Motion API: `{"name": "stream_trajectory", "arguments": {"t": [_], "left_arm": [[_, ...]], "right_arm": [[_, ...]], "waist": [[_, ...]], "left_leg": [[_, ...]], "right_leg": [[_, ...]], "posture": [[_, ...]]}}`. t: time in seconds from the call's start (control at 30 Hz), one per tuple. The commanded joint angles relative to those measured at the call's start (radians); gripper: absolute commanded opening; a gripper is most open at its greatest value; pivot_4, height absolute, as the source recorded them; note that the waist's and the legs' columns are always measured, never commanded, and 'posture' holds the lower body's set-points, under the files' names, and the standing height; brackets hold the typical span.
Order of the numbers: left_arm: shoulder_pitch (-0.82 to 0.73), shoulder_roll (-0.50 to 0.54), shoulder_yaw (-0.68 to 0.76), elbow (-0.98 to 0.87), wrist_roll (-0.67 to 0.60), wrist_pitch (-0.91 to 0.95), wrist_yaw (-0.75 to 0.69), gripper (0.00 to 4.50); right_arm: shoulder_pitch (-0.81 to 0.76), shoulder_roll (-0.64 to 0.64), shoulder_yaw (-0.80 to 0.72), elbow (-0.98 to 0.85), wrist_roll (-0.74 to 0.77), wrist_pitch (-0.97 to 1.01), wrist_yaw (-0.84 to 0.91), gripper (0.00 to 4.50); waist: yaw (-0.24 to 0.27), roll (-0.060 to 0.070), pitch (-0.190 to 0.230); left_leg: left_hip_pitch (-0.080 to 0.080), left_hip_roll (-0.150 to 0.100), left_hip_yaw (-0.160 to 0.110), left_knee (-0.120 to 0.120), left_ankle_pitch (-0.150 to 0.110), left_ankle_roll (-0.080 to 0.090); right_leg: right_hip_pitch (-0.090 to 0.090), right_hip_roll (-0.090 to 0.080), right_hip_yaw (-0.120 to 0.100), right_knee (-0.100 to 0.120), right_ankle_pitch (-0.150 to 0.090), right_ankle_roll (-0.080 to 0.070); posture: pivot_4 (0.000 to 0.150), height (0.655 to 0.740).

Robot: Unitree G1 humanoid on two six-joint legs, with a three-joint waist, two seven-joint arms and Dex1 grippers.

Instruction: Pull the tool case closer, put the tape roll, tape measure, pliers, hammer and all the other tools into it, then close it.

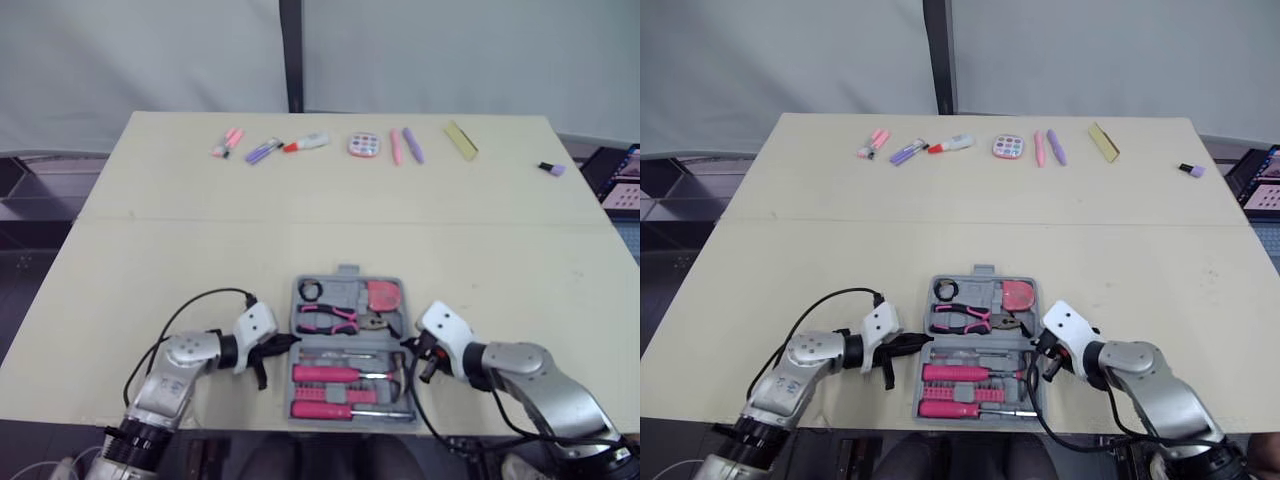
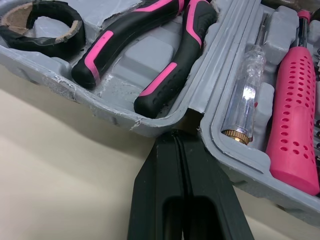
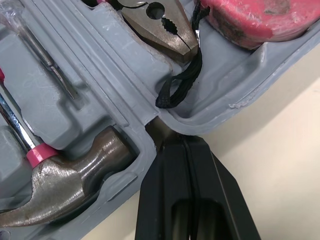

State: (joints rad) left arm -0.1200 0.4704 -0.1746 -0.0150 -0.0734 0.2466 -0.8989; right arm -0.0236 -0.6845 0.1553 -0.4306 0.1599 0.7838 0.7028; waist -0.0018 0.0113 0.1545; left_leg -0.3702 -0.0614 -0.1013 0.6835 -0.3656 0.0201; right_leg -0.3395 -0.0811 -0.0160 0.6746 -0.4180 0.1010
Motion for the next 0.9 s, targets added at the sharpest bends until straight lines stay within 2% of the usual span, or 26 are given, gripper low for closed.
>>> {"name": "stream_trajectory", "arguments": {"t": [0.03,0.57,0.9], "left_arm": [[0.023,-0.003,-0.04,-0.054,-0.023,0.01,-0.022,0.0],[0.013,0.038,0.016,0.002,-0.018,-0.014,-0.005,0.0],[0.017,0.128,0.18,0.042,-0.102,-0.059,-0.008,0.0]], "right_arm": [[0.005,0.018,0.023,-0.07,0.038,-0.007,0.018,0.02],[0.026,-0.014,-0.022,-0.036,0.026,-0.028,0.015,0.02],[0.063,-0.065,-0.145,0.024,0.047,-0.078,0.013,0.02]], "waist": [[0.0,0.0,0.0],[0.0,0.0,0.0],[0.0,0.0,0.0]], "left_leg": [[0.0,0.0,0.0,0.0,0.0,0.0],[0.0,0.0,0.0,0.0,0.0,0.0],[0.0,0.001,0.001,0.0,0.0,0.0]], "right_leg": [[0.0,0.0,0.0,0.0,0.0,0.0],[0.0,0.0,0.0,0.0,0.0,0.0],[0.0,0.0,0.0,0.0,0.0,0.0]], "posture": [[0.15,0.7134],[0.15,0.7134],[0.15,0.7134]]}}
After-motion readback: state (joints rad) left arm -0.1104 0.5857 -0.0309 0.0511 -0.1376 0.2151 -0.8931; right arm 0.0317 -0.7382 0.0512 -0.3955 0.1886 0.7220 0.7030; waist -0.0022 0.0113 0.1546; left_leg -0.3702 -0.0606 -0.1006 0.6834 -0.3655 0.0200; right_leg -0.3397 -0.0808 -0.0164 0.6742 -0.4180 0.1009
